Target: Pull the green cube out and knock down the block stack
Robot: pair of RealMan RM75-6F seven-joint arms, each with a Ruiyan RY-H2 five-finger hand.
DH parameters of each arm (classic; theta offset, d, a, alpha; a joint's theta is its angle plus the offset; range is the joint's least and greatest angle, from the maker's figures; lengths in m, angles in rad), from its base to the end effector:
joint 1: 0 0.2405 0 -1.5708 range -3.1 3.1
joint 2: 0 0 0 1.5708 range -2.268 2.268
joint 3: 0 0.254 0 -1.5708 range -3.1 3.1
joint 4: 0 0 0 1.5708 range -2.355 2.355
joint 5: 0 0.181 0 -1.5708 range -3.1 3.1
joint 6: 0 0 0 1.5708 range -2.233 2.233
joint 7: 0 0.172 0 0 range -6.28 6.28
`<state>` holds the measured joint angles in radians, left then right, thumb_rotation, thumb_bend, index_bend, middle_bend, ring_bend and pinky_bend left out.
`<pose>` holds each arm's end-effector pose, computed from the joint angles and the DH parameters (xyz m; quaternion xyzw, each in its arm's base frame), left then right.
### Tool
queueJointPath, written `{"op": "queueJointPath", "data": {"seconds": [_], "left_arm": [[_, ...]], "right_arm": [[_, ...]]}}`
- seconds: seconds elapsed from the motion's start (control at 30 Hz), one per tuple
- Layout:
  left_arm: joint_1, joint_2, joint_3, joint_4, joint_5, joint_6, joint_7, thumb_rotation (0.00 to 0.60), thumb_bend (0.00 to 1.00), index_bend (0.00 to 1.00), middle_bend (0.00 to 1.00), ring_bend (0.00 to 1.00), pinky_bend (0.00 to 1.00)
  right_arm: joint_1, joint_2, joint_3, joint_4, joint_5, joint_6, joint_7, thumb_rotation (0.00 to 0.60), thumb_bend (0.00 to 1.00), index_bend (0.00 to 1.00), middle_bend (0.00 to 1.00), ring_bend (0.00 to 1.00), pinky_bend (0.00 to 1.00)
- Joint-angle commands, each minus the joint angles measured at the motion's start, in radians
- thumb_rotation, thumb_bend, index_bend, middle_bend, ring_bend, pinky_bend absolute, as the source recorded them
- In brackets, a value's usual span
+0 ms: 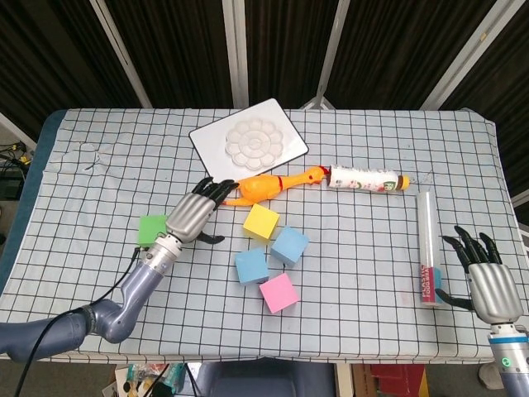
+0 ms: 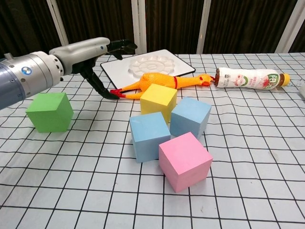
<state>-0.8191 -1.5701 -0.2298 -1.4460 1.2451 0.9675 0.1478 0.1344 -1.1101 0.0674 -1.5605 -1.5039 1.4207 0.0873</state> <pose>-0.0874 0.3752 0.0076 -0.7331 -0.3630 -0.4569 0.3494 -0.2987 -0.2253 0.1850 0.6051 -0.3944 0.3988 0.5650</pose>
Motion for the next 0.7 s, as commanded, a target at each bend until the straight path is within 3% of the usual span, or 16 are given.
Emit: {"op": "queueJointPath", "data": {"seconds": [0.03,0.17,0.27,0.37,0.5,0.7], "left_arm": [[0.012,0.060,0.041,-0.055,0.062,0.015,0.020,0.600,0.06,0.00,0.03,0.08,0.01],[0.097,0.178,0.129,-0.169,0.189,0.136,0.064,0.600,0.06,0.00,0.03,0.07,0.01],[0.220,0.248,0.209,-0.204,0.330,0.348,0.108,0.600,0.06,0.00,0.03,0.07,0.01],[0.362,0.285,0.278,-0.172,0.425,0.568,0.103,0.600,0.06,0.00,0.03,0.07,0.01],[0.526,0.301,0.326,-0.098,0.399,0.742,0.042,0.600,0.06,0.02,0.03,0.07,0.01],[0.640,0.296,0.324,-0.036,0.305,0.792,-0.014,0.600,0.07,0.05,0.03,0.07,0.01]], "right_arm": [[0.001,0.002,0.000,0.001,-0.001,-0.002,0.006,0.600,0.03,0.18,0.07,0.18,0.04],[-0.002,0.009,-0.003,0.000,-0.008,0.005,0.024,0.600,0.03,0.18,0.07,0.18,0.04],[-0.005,0.012,-0.003,-0.001,-0.012,0.013,0.032,0.600,0.03,0.18,0.07,0.18,0.04],[-0.008,0.014,-0.004,-0.003,-0.017,0.019,0.034,0.600,0.03,0.18,0.07,0.18,0.04],[-0.007,0.013,-0.008,-0.008,-0.023,0.019,0.024,0.600,0.03,0.18,0.07,0.18,0.04],[-0.007,0.008,-0.010,-0.015,-0.028,0.022,0.001,0.600,0.03,0.18,0.07,0.18,0.04]]}}
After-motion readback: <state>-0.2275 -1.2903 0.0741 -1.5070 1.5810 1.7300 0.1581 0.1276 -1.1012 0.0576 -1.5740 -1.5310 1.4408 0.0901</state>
